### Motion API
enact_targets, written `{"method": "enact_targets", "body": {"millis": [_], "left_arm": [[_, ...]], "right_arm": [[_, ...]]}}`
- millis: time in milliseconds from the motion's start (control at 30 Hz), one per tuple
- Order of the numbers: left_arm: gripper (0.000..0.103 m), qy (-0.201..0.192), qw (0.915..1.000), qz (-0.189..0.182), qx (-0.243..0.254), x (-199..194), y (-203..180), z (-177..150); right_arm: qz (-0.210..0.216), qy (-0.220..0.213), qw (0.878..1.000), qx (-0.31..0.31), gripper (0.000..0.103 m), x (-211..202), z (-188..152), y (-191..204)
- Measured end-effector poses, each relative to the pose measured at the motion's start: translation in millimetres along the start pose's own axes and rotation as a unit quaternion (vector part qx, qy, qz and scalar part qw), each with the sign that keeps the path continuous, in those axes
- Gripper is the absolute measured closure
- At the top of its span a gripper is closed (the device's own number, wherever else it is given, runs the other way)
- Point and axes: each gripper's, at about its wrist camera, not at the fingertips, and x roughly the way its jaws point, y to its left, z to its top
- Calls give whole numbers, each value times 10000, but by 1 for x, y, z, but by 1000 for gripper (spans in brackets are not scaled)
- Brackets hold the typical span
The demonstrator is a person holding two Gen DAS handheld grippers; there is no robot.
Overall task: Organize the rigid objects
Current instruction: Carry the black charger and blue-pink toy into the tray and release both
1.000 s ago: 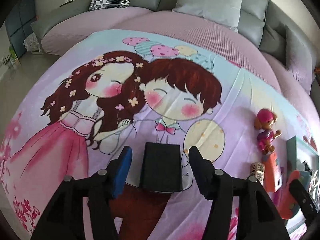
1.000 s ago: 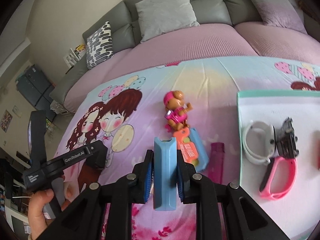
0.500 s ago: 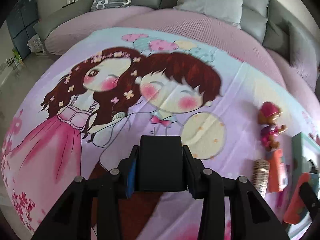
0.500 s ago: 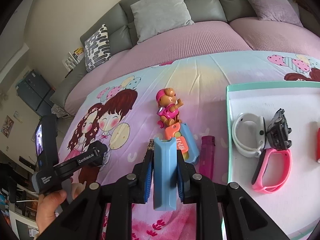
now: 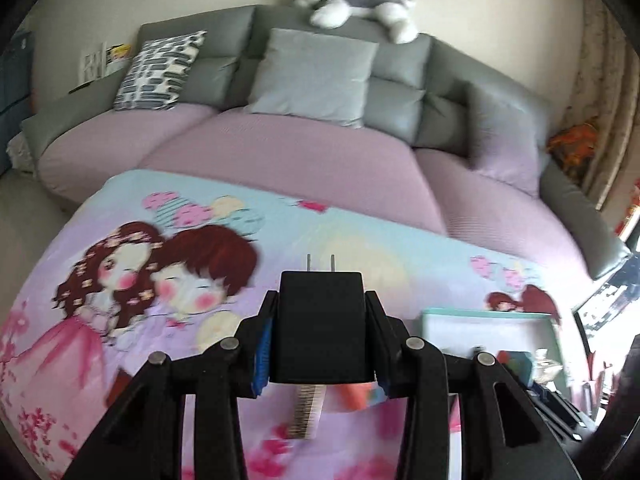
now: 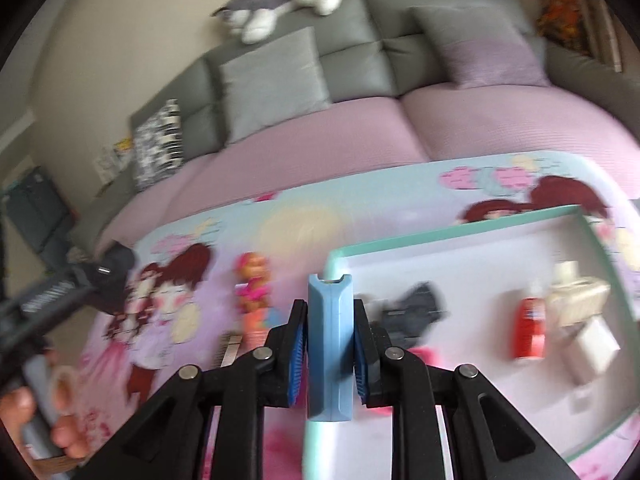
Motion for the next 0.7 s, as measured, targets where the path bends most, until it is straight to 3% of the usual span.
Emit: {"method": "enact_targets", "body": {"millis": [167, 200, 233, 433, 533, 700], "left_arm": [[62, 127, 9991, -360, 191, 10, -44, -9], [72, 179, 9986, -452, 208, 13, -53, -13], [77, 226, 9981, -526, 233, 16, -61, -16], [79, 620, 9919, -737, 827, 41, -108, -46], [79, 793, 9897, -694, 968, 48, -112, -57], [79, 1102, 9901, -289, 814, 52, -87, -65]], "right_arm": [[-590, -60, 9982, 82, 81, -7, 7, -35], [-707, -46, 9974, 112, 81, -8, 7, -43], [-807, -40, 9966, 152, 81, -9, 7, -51], [-1087, 20, 9935, 344, 81, -9, 7, -81], [-1052, 111, 9937, 359, 80, -4, 6, -84], [-1019, 218, 9940, 319, 81, 2, 4, -83]]}}
